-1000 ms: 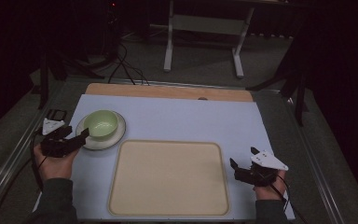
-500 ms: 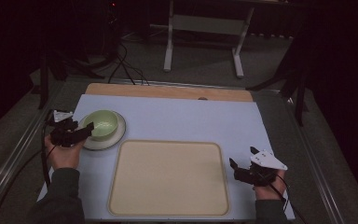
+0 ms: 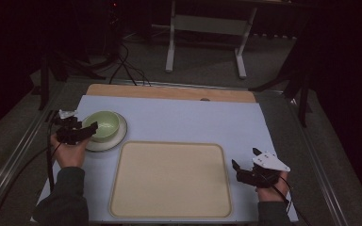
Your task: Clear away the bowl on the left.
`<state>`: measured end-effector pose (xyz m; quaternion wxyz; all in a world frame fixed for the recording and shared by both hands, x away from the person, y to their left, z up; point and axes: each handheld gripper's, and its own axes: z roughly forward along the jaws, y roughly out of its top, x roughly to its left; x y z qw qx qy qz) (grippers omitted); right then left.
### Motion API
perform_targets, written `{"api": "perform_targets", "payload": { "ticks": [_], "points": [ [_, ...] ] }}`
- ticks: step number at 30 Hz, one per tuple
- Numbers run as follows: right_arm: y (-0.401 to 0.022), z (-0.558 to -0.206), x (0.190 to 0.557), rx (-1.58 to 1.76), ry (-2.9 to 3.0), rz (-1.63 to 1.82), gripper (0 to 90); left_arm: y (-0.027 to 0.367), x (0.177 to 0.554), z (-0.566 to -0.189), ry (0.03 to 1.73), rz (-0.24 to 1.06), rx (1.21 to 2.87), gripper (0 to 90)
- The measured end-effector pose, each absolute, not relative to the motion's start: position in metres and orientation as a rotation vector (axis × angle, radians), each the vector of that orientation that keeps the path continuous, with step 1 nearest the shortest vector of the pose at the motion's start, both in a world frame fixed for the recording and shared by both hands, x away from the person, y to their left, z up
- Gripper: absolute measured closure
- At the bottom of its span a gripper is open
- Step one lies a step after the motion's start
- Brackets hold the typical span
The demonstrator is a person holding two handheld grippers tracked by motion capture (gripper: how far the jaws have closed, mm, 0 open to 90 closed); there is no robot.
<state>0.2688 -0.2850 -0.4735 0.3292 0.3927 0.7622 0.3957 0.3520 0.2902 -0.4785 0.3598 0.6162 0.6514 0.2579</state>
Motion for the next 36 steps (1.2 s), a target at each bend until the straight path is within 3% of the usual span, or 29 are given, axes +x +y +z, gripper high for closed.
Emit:
{"api": "perform_targets", "payload": {
  "ticks": [7,20,31,36],
  "points": [
    [-0.284,-0.474,0.269,1.02,1.999,1.034,13.6,0.285,0.364,-0.491,1.766,0.656,1.62,38.8],
    [-0.283,-0.475,0.27,1.012,2.011,1.013,13.8,0.295,0.373,-0.508,1.85,0.548,1.603,62.3],
    [-0.283,-0.474,0.27,1.012,2.01,1.014,13.8,0.301,0.377,-0.512,1.873,0.411,1.513,62.8],
    [-0.283,-0.474,0.27,1.006,2.01,1.017,13.8,0.304,0.377,-0.512,1.881,0.371,1.485,67.7]
  ]
}}
